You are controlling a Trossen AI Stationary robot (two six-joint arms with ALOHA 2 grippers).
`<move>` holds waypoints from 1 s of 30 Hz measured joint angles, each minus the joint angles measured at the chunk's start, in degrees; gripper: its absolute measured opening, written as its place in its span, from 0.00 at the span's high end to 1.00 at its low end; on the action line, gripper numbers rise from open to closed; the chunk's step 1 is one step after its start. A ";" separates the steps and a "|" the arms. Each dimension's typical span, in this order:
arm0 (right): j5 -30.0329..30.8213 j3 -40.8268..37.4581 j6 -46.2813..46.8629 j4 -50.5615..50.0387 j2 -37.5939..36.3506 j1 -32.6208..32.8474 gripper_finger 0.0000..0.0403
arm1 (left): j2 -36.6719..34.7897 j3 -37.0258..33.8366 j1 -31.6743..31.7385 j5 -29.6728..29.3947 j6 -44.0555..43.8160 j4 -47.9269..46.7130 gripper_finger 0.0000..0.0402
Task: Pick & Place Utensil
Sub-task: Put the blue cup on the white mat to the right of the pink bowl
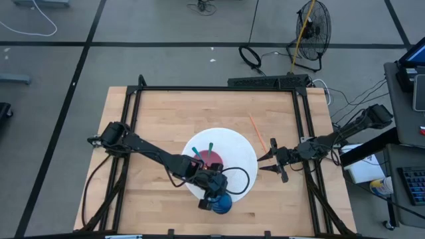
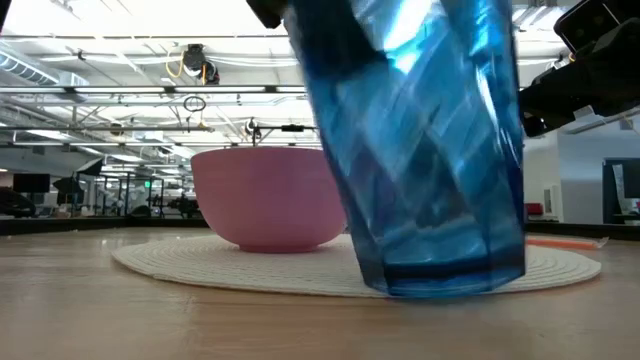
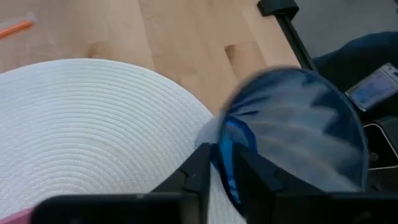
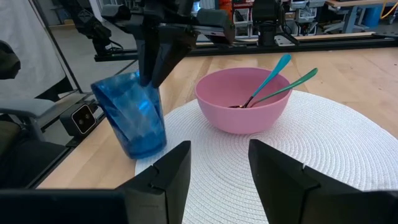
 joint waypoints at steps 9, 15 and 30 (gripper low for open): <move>0.00 0.00 0.22 0.00 0.00 0.00 0.62 | 0.00 0.00 0.77 -0.10 -0.55 -0.01 0.65; -0.01 0.00 2.27 0.18 0.01 0.00 0.62 | 0.00 0.00 1.29 -3.49 -0.11 -0.01 0.64; -1.62 5.88 -5.82 9.89 8.41 7.23 0.62 | -6.40 -0.07 1.15 -15.12 4.12 -4.21 0.64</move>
